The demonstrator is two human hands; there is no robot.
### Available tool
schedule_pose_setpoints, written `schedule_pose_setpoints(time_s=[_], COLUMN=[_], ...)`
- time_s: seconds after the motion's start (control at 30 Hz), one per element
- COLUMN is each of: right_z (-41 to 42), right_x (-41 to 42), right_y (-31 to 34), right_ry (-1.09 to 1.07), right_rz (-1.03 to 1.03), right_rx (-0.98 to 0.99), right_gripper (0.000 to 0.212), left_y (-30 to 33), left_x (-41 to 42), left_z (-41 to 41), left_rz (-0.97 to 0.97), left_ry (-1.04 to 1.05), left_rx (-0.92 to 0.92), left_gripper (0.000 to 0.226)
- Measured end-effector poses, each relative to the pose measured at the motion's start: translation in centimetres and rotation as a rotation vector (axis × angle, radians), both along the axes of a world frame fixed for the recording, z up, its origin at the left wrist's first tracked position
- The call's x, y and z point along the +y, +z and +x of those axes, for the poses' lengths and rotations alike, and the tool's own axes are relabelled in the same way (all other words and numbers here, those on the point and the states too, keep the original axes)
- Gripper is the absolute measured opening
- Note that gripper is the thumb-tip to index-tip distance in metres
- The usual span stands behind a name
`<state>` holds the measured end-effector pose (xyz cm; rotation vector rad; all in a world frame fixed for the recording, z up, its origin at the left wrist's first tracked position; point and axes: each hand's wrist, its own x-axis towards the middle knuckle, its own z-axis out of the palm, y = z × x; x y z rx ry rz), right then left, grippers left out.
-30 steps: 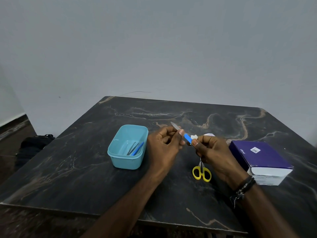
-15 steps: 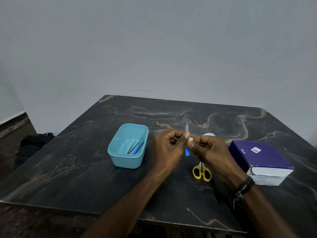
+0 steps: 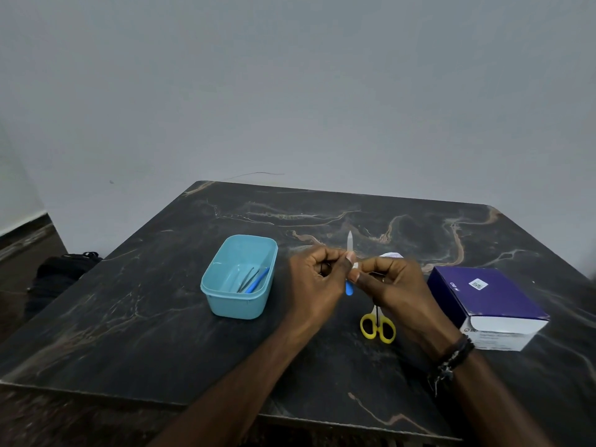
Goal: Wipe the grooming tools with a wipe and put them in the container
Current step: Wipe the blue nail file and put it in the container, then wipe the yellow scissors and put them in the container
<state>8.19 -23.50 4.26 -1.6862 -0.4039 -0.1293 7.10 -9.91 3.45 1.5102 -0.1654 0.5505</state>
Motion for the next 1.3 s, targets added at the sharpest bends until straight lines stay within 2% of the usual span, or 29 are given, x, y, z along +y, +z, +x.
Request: schedule_pose_setpoints(time_s=[0.17, 0.3, 0.37, 0.47, 0.67, 0.77, 0.83, 0.9, 1.07, 1.2, 1.3], right_z=[-0.3, -0.4, -0.4, -0.3, -0.3, -0.5, -0.5, -0.6, -0.6, -0.3, -0.2], right_x=[-0.1, -0.1, 0.0, 0.0, 0.1, 0.1, 0.1, 0.1, 0.1, 0.0, -0.1], right_y=[-0.1, 0.0, -0.1, -0.2, 0.2, 0.5, 0.7, 0.8, 0.7, 0.5, 0.4], right_ry=[0.056, 0.059, 0.051, 0.011, -0.061, -0.100, -0.128, -0.138, -0.156, -0.176, -0.192], right_rz=[-0.038, -0.018, -0.004, 0.053, 0.113, 0.100, 0.083, 0.068, 0.079, 0.078, 0.089], right_rx=[0.045, 0.077, 0.091, 0.096, 0.064, 0.049, 0.052, 0.056, 0.079, 0.072, 0.071], right_gripper=[0.011, 0.005, 0.003, 0.005, 0.011, 0.013, 0.014, 0.014, 0.015, 0.014, 0.014], left_y=[0.4, 2.5, 4.3, 6.7, 8.4, 7.7, 7.0, 6.2, 6.2, 6.5, 6.1], left_x=[0.0, 0.9, 2.1, 5.0, 10.6, 11.8, 12.3, 12.8, 11.7, 10.8, 11.0], left_z=[-0.1, -0.3, -0.7, -0.9, -0.7, -0.1, 0.6, 1.4, 1.6, 1.3, 1.6], left_rz=[-0.056, -0.057, 0.017, 0.242, 0.855, 1.058, 1.076, 1.088, 1.218, 1.348, 1.360], left_ry=[0.066, 0.160, 0.198, 0.276, 0.448, 0.434, 0.387, 0.363, 0.406, 0.372, 0.362], left_rx=[0.023, -0.025, -0.073, -0.085, 0.201, 0.357, 0.506, 0.615, 0.750, 0.851, 0.891], left_gripper=[0.007, 0.009, 0.014, 0.019, 0.035, 0.044, 0.047, 0.038, 0.016, 0.021, 0.031])
